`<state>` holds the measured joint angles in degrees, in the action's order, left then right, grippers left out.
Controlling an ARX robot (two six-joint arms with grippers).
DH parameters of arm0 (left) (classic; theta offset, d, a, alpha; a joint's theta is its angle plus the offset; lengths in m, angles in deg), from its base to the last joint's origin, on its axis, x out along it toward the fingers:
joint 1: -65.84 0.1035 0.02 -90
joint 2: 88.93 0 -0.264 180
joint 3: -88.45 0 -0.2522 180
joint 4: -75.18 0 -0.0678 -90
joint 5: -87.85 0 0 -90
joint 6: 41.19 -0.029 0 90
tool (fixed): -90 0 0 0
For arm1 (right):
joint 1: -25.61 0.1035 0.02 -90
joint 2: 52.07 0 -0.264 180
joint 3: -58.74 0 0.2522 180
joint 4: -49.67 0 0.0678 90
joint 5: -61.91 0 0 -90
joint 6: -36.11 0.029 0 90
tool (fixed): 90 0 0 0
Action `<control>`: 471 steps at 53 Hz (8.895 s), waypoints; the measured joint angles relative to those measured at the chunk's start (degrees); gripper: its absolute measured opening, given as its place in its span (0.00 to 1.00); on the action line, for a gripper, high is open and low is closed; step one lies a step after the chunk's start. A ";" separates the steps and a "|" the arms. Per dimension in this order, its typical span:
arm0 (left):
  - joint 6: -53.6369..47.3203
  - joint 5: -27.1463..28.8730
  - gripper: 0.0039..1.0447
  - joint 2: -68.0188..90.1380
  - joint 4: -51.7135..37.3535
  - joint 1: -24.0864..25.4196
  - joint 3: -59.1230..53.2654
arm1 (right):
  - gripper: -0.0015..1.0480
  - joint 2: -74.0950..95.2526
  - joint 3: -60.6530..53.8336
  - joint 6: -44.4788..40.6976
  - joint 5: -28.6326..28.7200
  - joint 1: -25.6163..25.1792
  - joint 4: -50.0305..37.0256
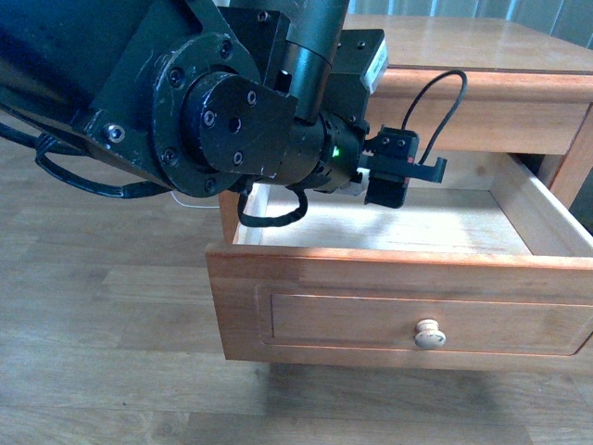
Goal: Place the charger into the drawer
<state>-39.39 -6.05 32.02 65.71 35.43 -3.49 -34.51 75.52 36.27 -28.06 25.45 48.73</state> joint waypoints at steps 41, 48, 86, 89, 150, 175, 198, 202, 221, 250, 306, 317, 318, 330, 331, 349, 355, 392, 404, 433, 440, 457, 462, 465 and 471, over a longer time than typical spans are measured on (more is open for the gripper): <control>1.49 12.96 0.95 -45.29 0.15 9.38 -27.67 | 0.92 0.00 0.00 0.00 -0.02 0.00 0.00; 1.84 12.24 0.95 -61.57 6.56 14.38 -35.91 | 0.92 0.00 0.00 0.00 0.00 0.00 0.00; 1.09 3.65 0.73 -107.78 28.81 30.62 -55.60 | 0.92 0.00 0.00 0.00 -0.02 0.00 0.00; 0.00 3.72 0.62 -109.15 27.89 30.51 -57.37 | 0.92 0.00 0.00 0.00 0.00 0.00 0.00; -1.38 3.89 0.04 -120.72 23.54 30.49 -73.59 | 0.92 0.00 0.00 0.00 0.00 0.00 0.00; -1.38 3.87 0.30 -120.85 23.56 30.49 -73.59 | 0.92 5.14 1.36 -2.40 -19.56 7.80 6.60; -1.51 3.89 0.94 -120.85 23.56 30.49 -73.59 | 0.92 51.36 15.72 -3.39 -3.82 11.56 4.13; -1.51 3.89 0.95 -120.85 23.54 30.49 -73.59 | 0.92 56.65 18.12 -2.89 -3.41 12.55 2.84; -1.51 3.89 0.95 -120.87 23.54 30.49 -73.59 | 0.92 77.53 32.65 3.04 -6.84 17.51 -3.06; -1.51 3.89 0.95 -120.87 23.56 30.49 -73.59 | 0.92 97.00 52.89 8.00 -14.56 16.41 -11.91; -1.51 3.89 0.95 -120.87 23.56 30.49 -73.59 | 0.92 110.90 64.06 12.92 -22.45 16.11 -24.48; -1.51 3.89 0.95 -120.87 23.54 30.49 -73.59 | 0.92 111.36 64.15 11.67 -22.53 16.11 -25.70; -1.51 3.89 0.95 -120.87 23.54 30.49 -73.59 | 0.92 111.36 64.17 11.61 -22.53 16.09 -25.77; -1.51 3.89 0.95 -120.87 23.56 30.49 -73.59 | 0.92 112.21 64.37 10.69 -22.14 15.72 -28.11; -1.51 3.89 0.95 -120.87 23.54 30.49 -73.59 | 0.92 112.21 64.39 10.69 -22.12 15.72 -28.11; -1.51 3.89 0.95 -120.87 23.56 30.49 -73.59 | 0.92 111.91 64.06 10.23 -19.74 15.21 -28.11; -1.51 3.89 0.95 -120.87 23.56 30.49 -73.59 | 0.92 110.14 61.75 11.78 -18.10 14.80 -28.55; -1.51 3.89 0.95 -120.87 23.56 30.49 -73.59 | 0.92 44.33 20.55 10.10 -8.31 17.92 -11.32; -1.51 3.89 0.95 -120.87 23.56 30.49 -73.59 | 0.92 15.37 12.41 8.63 -17.42 23.85 6.43; -1.51 3.89 0.95 -120.87 23.56 30.49 -73.59 | 0.33 -0.70 2.97 0.44 -13.66 14.58 4.11; -1.51 3.89 0.95 -120.87 23.56 30.49 -73.59 | 0.09 -3.48 1.62 0.20 -10.14 10.80 5.35; -1.53 3.82 0.95 -120.87 23.54 30.49 -73.59 | 0.02 -14.97 -0.20 0.00 -0.20 0.44 14.82; -1.53 3.89 0.95 -120.87 23.56 30.49 -73.59 | 0.02 -16.83 -2.16 -0.02 -0.07 0.33 14.82; -1.53 3.87 0.95 -120.87 23.56 30.49 -73.59 | 0.02 -17.20 -2.67 0.00 -0.17 0.31 14.84; -1.53 3.87 0.95 -120.87 23.56 30.49 -73.59 | 0.02 -17.31 -2.67 0.00 -0.11 0.31 14.84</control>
<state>-40.92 -2.18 -88.85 89.28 65.92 -77.08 -51.82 72.86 36.27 -28.17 25.75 63.57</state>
